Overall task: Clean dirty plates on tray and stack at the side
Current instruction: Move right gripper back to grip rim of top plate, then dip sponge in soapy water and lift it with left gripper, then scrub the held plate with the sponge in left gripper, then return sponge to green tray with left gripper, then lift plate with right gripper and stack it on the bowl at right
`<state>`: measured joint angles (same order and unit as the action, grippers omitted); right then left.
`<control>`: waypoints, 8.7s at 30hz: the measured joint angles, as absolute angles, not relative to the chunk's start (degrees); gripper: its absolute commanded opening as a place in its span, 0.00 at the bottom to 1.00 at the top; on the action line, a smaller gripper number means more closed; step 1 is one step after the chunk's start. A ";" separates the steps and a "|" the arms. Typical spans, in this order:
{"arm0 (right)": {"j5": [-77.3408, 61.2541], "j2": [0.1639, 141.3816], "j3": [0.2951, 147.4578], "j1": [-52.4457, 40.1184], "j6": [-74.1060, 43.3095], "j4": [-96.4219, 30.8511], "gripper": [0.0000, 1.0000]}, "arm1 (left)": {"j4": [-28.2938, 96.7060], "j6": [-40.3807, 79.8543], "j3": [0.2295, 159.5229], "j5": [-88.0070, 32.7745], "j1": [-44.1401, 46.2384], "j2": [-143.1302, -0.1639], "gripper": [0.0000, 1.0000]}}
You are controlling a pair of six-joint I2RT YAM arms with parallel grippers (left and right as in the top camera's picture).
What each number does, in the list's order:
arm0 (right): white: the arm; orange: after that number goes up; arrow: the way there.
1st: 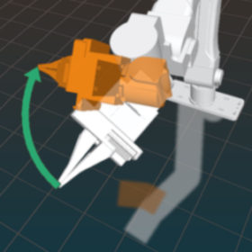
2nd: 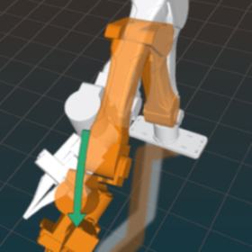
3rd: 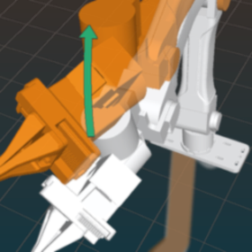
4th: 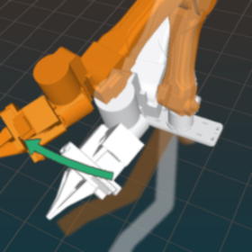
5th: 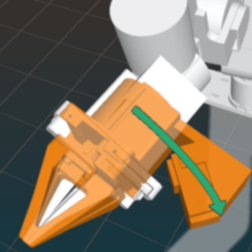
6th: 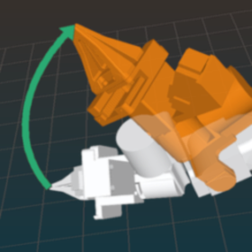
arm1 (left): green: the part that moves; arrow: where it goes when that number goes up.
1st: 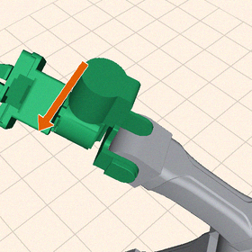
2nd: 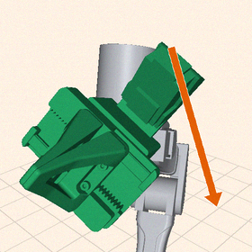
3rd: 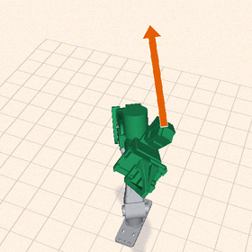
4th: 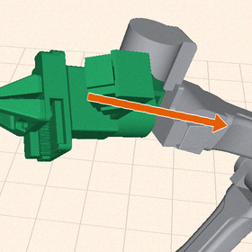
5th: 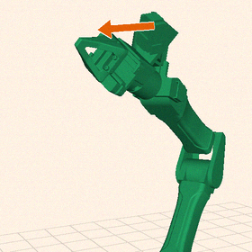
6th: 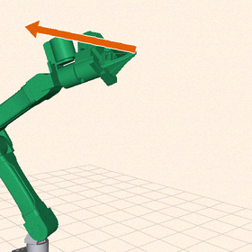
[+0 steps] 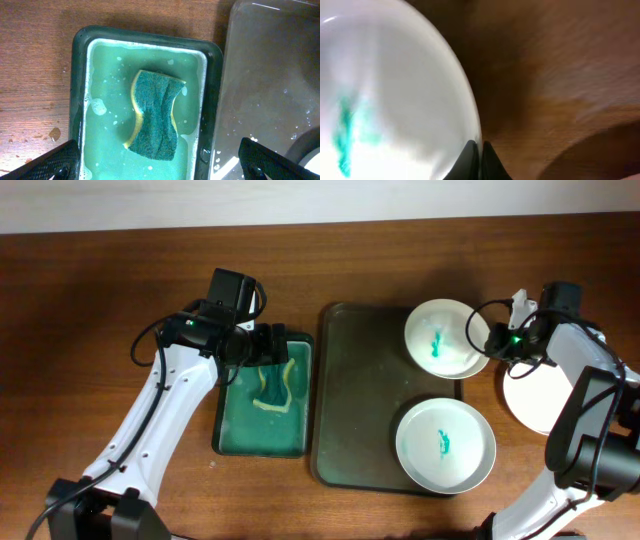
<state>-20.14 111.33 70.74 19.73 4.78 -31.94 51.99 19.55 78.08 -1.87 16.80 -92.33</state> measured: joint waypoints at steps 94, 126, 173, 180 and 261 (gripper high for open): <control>-6.20 79.15 64.49 -4.45 -10.94 -47.33 0.40 | 63.83 11.11 85.36 -4.40 20.93 -113.36 0.00; -20.49 108.62 64.82 3.11 -5.34 -39.59 0.04 | 47.37 19.99 105.01 -18.74 34.83 -128.38 0.00; -21.61 108.92 64.90 2.98 -6.00 -40.03 0.04 | 58.37 20.56 114.83 -32.47 38.96 -140.16 0.00; -22.44 108.97 64.86 2.17 -6.28 -39.75 0.04 | 68.47 23.55 120.55 -11.90 37.45 -140.16 0.00; 54.59 79.75 64.49 -39.57 -15.03 -51.20 0.04 | 50.30 17.56 76.79 -1.08 24.25 -109.93 0.99</control>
